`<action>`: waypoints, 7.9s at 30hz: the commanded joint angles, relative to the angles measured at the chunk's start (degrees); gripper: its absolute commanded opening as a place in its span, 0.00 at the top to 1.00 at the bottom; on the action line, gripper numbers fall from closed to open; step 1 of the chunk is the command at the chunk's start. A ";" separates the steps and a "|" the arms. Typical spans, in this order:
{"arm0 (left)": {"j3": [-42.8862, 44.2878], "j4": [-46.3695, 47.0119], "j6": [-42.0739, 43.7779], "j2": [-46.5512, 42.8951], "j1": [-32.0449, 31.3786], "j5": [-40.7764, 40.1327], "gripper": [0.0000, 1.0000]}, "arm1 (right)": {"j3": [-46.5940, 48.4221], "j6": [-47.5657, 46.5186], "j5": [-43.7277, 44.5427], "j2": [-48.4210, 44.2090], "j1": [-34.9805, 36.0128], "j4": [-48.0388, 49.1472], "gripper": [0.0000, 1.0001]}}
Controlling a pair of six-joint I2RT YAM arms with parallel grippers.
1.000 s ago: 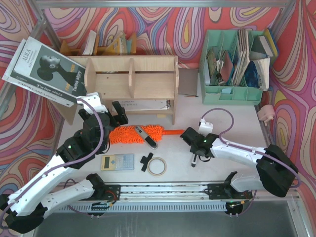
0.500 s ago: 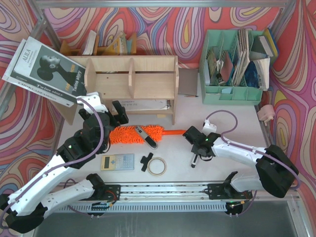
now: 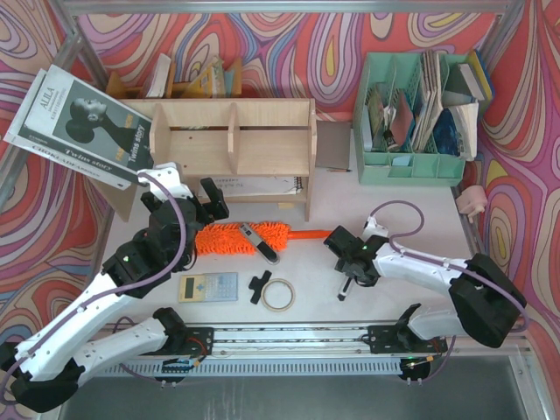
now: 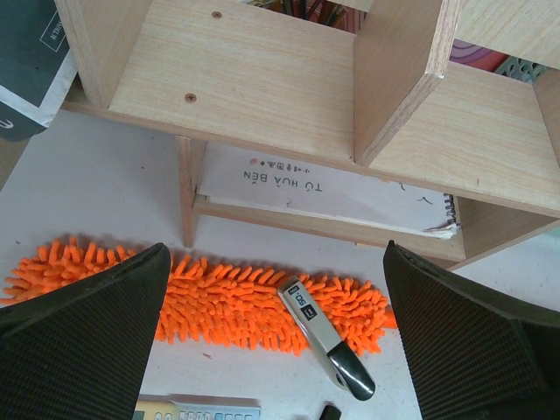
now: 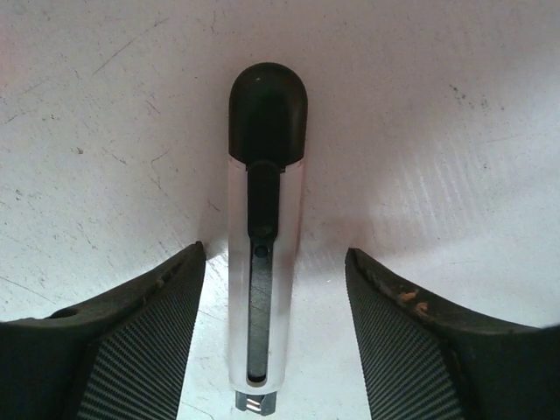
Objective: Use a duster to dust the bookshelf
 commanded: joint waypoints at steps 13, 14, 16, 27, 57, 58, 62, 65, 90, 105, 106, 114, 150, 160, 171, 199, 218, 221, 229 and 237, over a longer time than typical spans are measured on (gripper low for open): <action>-1.13 0.29 0.58 -1.85 0.22 -1.50 0.02 | 5.65 -27.64 5.14 -11.35 8.08 12.25 0.20; -1.29 0.20 0.45 -2.06 0.27 -1.57 0.02 | 5.38 -29.88 3.12 -11.30 8.41 14.67 0.20; -1.62 0.10 0.25 -2.36 0.22 -1.69 0.02 | 4.87 -32.98 0.12 -11.22 9.28 18.96 0.19; -2.54 -1.08 -0.65 -3.32 0.27 -1.60 0.02 | 7.02 -45.69 -8.89 -4.37 14.19 32.95 0.21; -5.54 -0.06 1.75 -6.35 0.27 -2.73 0.02 | 27.32 -51.78 -6.29 23.63 20.08 33.66 0.50; -5.66 -0.03 1.84 -6.43 0.20 -2.74 0.02 | 27.60 -51.81 -5.90 24.14 20.16 33.47 0.50; -6.13 0.26 2.13 -6.95 0.20 -2.94 0.02 | 27.97 -52.15 -4.85 24.49 20.20 33.18 0.51; -6.43 0.65 2.40 -7.29 0.24 -2.99 0.02 | 28.27 -52.17 -4.03 26.09 20.21 32.90 0.52; -7.77 0.20 1.72 -8.10 0.20 -3.53 0.02 | 30.30 -52.26 -1.32 31.10 20.30 32.38 0.53; -7.60 0.14 1.45 -8.03 0.26 -3.11 0.02 | 29.74 -52.65 0.78 28.60 20.34 32.11 0.68; -7.55 0.18 1.45 -8.03 0.22 -3.17 0.02 | 29.57 -52.69 1.01 28.17 20.30 32.11 0.69; -6.89 0.05 1.66 -7.77 0.21 -3.08 0.02 | 28.06 -54.37 2.00 25.19 20.35 32.36 0.73; -2.14 -5.96 -8.40 -5.01 0.24 -1.61 0.02 | 7.79 -37.11 0.91 -4.63 20.29 11.39 0.80; 2.01 -15.95 -18.37 -1.47 0.25 -2.27 0.02 | 3.94 -35.85 -1.56 -4.26 20.32 12.98 0.81; 7.34 -24.87 -24.19 3.23 -0.17 4.71 0.02 | 0.96 -35.20 -3.33 -3.01 20.30 15.78 0.79; -13.02 -22.56 -53.37 1.41 -2.25 8.82 0.02 | 3.55 -37.59 2.53 -10.64 20.30 14.35 0.35; -22.34 -9.74 -67.64 11.56 0.11 7.37 0.14 | 7.02 -35.48 10.76 -9.76 20.36 24.24 0.20; -24.83 -3.88 -69.44 14.54 2.44 9.63 0.17 | 6.48 -36.02 10.36 -9.65 20.32 26.15 0.19; -27.94 9.27 -67.80 21.48 5.44 9.22 0.26 | 5.70 -39.09 8.39 -8.49 20.31 28.82 0.19; -28.00 16.23 -68.56 27.80 6.29 7.21 0.26 | 4.17 -41.79 6.15 -8.58 20.21 32.41 0.17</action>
